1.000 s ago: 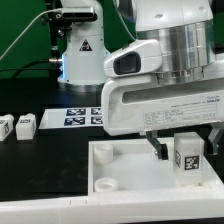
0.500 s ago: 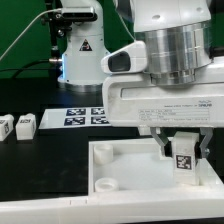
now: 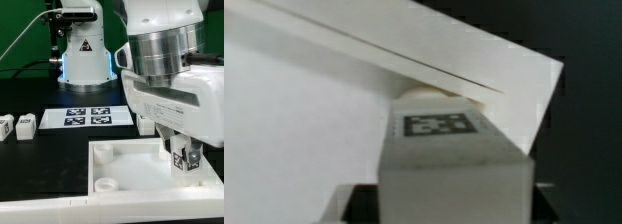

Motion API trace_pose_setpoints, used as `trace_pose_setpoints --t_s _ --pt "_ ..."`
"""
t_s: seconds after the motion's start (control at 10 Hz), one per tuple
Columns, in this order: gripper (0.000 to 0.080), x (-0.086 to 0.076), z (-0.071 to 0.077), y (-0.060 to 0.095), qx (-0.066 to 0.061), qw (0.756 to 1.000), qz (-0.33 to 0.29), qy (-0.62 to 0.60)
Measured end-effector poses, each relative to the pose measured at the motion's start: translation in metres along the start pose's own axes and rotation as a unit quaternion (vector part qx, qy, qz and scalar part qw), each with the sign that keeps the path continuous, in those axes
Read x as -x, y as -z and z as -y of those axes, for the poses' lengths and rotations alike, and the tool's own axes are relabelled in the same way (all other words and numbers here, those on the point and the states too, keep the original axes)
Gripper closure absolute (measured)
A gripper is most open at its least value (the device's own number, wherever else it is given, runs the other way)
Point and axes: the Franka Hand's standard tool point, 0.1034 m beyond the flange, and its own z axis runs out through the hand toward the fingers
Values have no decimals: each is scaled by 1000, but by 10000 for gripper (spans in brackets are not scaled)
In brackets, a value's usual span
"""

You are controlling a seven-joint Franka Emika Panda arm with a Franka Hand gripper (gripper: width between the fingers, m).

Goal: Assemble one leg

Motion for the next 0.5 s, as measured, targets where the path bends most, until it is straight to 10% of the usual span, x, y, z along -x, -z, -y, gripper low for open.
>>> trace_pose_setpoints --t_s 0.4,0.5 --pt "505 1 -2 0 -5 988 22 -152" --pt "390 1 -2 -1 -4 989 22 -149"
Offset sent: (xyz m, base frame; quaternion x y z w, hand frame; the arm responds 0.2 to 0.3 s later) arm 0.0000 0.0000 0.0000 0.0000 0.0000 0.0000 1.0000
